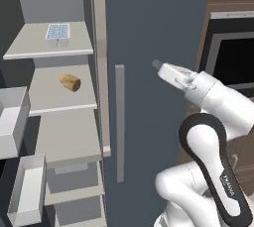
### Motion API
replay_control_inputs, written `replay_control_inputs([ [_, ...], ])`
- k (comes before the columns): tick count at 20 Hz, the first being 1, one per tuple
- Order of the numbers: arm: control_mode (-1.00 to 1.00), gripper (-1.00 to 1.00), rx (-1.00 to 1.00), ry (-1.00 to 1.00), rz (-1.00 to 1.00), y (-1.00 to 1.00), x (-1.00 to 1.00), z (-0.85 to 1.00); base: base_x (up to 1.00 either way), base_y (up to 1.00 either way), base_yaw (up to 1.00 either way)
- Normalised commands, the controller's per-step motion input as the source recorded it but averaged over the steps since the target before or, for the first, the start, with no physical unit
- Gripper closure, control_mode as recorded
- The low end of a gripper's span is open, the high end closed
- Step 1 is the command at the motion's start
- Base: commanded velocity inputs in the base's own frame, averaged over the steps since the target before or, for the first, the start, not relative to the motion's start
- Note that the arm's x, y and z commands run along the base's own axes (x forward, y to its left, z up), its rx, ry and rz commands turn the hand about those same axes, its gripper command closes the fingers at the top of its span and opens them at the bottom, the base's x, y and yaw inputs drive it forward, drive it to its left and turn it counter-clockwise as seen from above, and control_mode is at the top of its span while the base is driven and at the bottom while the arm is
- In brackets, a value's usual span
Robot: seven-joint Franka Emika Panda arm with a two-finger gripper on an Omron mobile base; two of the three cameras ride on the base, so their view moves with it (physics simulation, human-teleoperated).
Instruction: Open the freezer door, pick up the ice cube tray from the freezer, and place it on the dining counter.
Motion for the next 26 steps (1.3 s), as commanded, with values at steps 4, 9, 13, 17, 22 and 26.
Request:
replay_control_inputs([
  [4,-1.0,-1.0,0.03,0.35,-0.25,-0.51,-0.07,0.06,0.0,0.0,0.0],
  [9,-1.0,-1.0,-0.14,0.16,-0.18,-0.39,-0.08,-0.08,0.0,0.0,0.0],
  [13,-1.0,-1.0,-0.43,0.03,-0.19,-0.06,0.01,-0.09,0.0,0.0,0.0],
  [17,-1.0,-1.0,-0.4,0.06,-0.16,-0.01,0.03,0.0,0.0,0.0,0.0],
  [22,-1.0,-1.0,-0.23,0.2,-0.06,-0.08,-0.02,0.0,0.0,0.0,0.0],
  [26,-1.0,-1.0,-0.05,0.46,-0.06,-0.16,-0.06,0.0,0.0,0.0,0.0],
])
